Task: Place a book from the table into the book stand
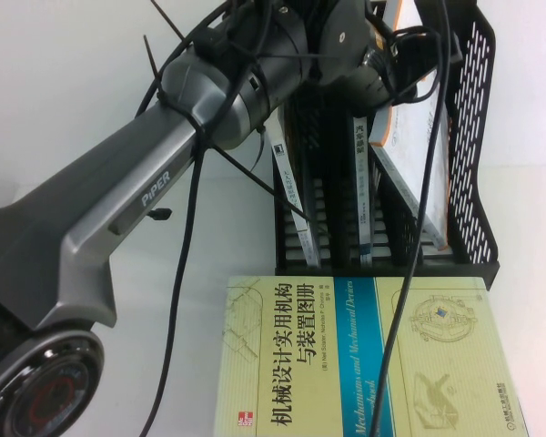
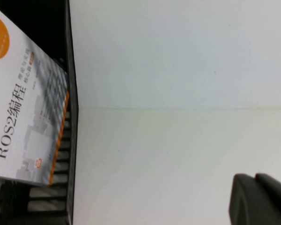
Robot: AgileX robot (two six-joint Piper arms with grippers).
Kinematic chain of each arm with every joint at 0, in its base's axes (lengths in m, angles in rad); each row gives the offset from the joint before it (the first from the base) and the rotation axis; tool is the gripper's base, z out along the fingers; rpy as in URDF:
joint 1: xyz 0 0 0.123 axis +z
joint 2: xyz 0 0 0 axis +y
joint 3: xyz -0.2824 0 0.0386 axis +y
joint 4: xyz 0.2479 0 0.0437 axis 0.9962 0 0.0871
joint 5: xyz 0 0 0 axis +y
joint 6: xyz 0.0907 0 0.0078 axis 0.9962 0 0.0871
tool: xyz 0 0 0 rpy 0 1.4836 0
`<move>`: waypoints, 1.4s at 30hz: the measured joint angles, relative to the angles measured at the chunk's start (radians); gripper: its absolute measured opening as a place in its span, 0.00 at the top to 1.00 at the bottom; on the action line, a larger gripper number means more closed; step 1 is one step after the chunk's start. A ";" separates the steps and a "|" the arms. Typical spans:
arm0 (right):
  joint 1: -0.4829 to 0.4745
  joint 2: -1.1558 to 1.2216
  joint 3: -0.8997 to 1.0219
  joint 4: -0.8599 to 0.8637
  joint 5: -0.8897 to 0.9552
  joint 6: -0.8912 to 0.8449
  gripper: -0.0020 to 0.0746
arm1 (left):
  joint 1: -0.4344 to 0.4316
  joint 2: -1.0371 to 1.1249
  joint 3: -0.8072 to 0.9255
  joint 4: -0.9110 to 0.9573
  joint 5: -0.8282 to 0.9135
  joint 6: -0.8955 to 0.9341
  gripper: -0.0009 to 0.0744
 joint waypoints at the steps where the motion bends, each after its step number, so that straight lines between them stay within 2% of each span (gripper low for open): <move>1: 0.000 0.000 0.000 0.002 0.000 0.000 0.98 | -0.002 0.000 0.000 0.000 0.000 0.000 0.85; 4: 0.000 0.000 0.000 0.022 0.000 0.000 0.98 | -0.002 0.000 0.000 0.000 0.000 0.000 0.81; 10: 0.000 0.000 0.000 0.050 -0.002 0.000 0.98 | -0.002 -0.002 -0.007 0.000 -0.051 0.002 0.51; 12: 0.000 0.000 0.000 0.050 -0.002 0.000 0.98 | -0.002 -0.002 -0.007 0.000 -0.077 0.018 0.45; 18: 0.000 0.000 0.000 0.052 0.000 -0.003 0.98 | 0.000 -0.004 -0.007 0.000 -0.140 0.134 0.40; 20: 0.000 0.000 0.000 0.059 0.003 -0.021 0.98 | 0.002 -0.011 -0.007 0.000 -0.149 0.180 0.42; 23: 0.000 0.000 0.000 0.101 0.014 -0.086 0.98 | 0.002 -0.033 -0.007 0.011 -0.154 0.257 0.51; 28: 0.000 0.000 0.000 0.202 0.049 -0.208 0.98 | 0.002 -0.112 -0.007 0.060 -0.142 0.342 0.86; 30: 0.000 -0.001 0.000 0.235 0.077 -0.262 0.98 | 0.002 -0.156 -0.007 0.099 -0.118 0.364 0.93; 35: 0.000 -0.046 0.060 0.277 0.147 -0.387 0.98 | 0.002 -0.299 -0.007 0.267 0.027 0.393 0.98; 39: 0.000 -0.161 0.197 0.284 0.146 -0.410 0.98 | 0.004 -0.406 -0.011 0.389 0.290 0.451 0.99; 42: 0.000 -0.277 0.316 0.304 0.118 -0.412 0.98 | 0.006 -0.471 -0.011 0.410 0.427 0.515 0.99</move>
